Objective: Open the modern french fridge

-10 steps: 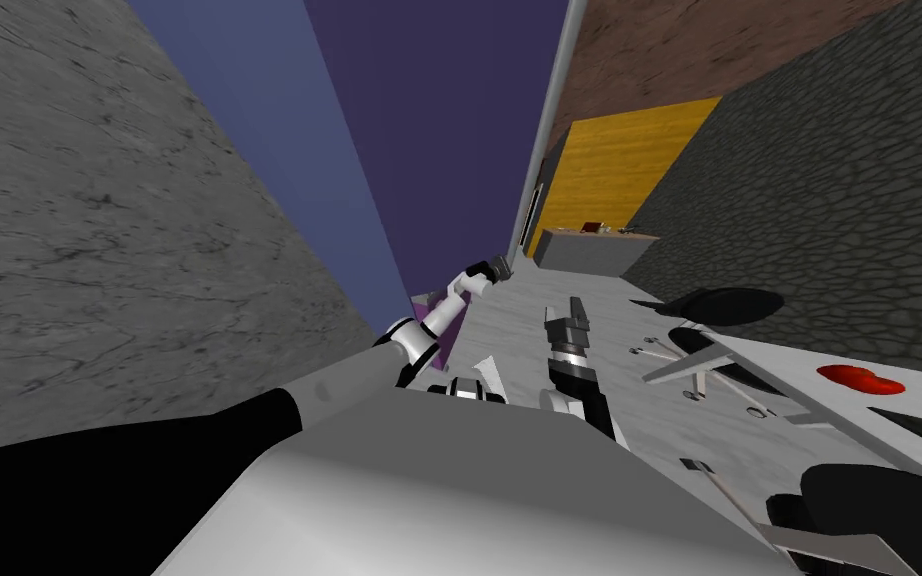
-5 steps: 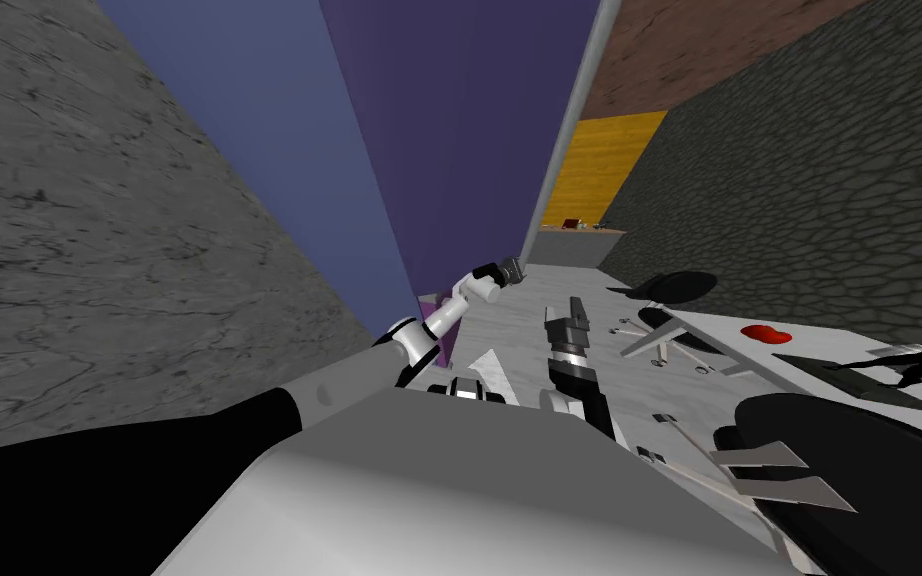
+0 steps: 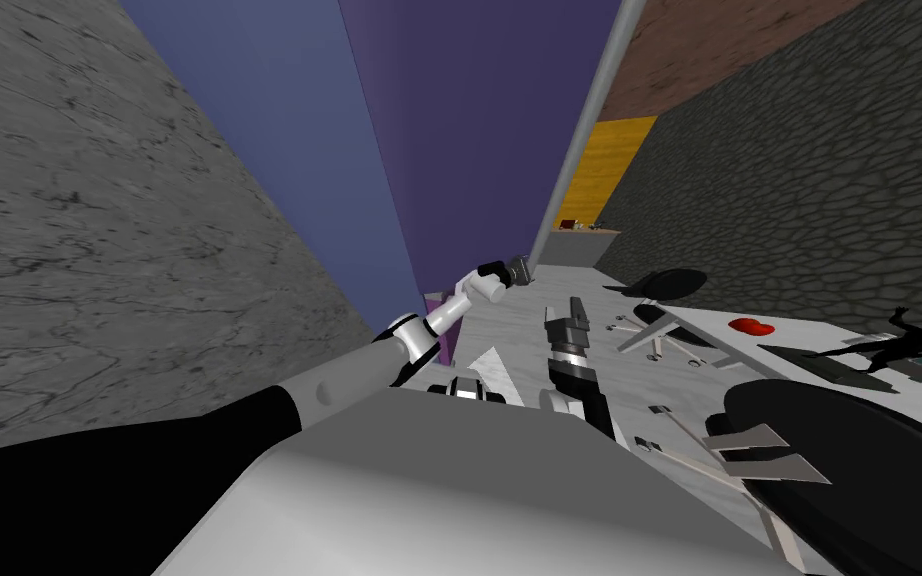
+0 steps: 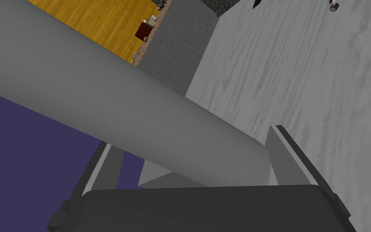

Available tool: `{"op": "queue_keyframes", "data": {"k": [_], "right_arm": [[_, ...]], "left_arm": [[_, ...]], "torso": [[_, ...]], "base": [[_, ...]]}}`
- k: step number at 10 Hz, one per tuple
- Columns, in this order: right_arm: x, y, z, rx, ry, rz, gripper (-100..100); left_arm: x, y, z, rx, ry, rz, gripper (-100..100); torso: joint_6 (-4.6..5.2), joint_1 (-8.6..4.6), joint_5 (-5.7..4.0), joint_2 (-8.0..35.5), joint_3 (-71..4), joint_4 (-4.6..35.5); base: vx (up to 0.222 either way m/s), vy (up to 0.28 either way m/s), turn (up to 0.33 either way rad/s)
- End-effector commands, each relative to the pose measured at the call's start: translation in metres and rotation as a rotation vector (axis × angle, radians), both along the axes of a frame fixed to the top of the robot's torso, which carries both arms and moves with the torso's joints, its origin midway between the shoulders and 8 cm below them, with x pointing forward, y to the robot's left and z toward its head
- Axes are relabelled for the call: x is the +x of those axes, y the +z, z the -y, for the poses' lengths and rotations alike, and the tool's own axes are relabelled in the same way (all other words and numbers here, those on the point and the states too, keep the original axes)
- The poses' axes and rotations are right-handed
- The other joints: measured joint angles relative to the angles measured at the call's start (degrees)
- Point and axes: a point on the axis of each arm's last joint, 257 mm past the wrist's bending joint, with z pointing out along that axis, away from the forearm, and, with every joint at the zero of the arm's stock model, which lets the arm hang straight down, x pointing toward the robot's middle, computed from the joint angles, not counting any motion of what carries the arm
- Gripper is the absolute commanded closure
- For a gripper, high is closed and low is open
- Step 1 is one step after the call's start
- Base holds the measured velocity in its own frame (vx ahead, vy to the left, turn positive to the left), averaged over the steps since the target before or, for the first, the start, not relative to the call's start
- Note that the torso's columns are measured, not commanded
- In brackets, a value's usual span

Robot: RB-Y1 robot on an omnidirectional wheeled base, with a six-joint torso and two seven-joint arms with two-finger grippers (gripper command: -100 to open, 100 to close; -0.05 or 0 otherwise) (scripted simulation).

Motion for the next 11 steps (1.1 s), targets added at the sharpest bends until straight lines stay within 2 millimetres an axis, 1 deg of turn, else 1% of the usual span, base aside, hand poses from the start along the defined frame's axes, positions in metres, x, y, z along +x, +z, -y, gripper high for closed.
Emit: {"op": "queue_keyframes", "data": {"k": [1, 3, 4, 5, 6, 11], "right_arm": [[0.000, 0.000, 0.000, 0.000, 0.000, 0.000, 0], [0.000, 0.000, 0.000, 0.000, 0.000, 0.000, 0], [0.000, 0.000, 0.000, 0.000, 0.000, 0.000, 0], [0.000, 0.000, 0.000, 0.000, 0.000, 0.000, 0], [0.000, 0.000, 0.000, 0.000, 0.000, 0.000, 0], [0.000, 0.000, 0.000, 0.000, 0.000, 0.000, 0]], "left_arm": [[-0.003, 0.027, 0.003, -0.022, -0.012, 0.023, -100], [-0.007, 0.037, 0.005, -0.021, -0.023, 0.023, -100], [-0.011, 0.048, 0.008, -0.020, -0.034, 0.023, -100], [-0.008, 0.041, 0.004, -0.019, -0.023, 0.020, -100], [-0.007, 0.041, 0.003, -0.017, -0.023, 0.016, 0], [-0.007, 0.040, 0.003, -0.016, -0.021, 0.015, 0]], "torso": [[0.15, 0.13, 0.05, 0.2, 0.1, 0.1], [0.12, 0.08, -0.16, 0.5, 0.4, -0.2], [0.17, -0.01, -0.22, 0.5, 0.4, -0.2], [0.17, -0.10, -0.25, 0.5, 0.4, -0.3], [0.17, -0.10, -0.27, 0.3, 0.3, -0.3], [0.08, -0.07, -0.27, 0.0, 0.1, -0.5]], "base": [[0.037, -0.023, -0.001], [0.019, -0.015, 0.044], [-0.002, -0.020, 0.092], [0.003, -0.010, 0.026], [0.000, 0.000, 0.000], [0.000, 0.000, 0.000]]}}
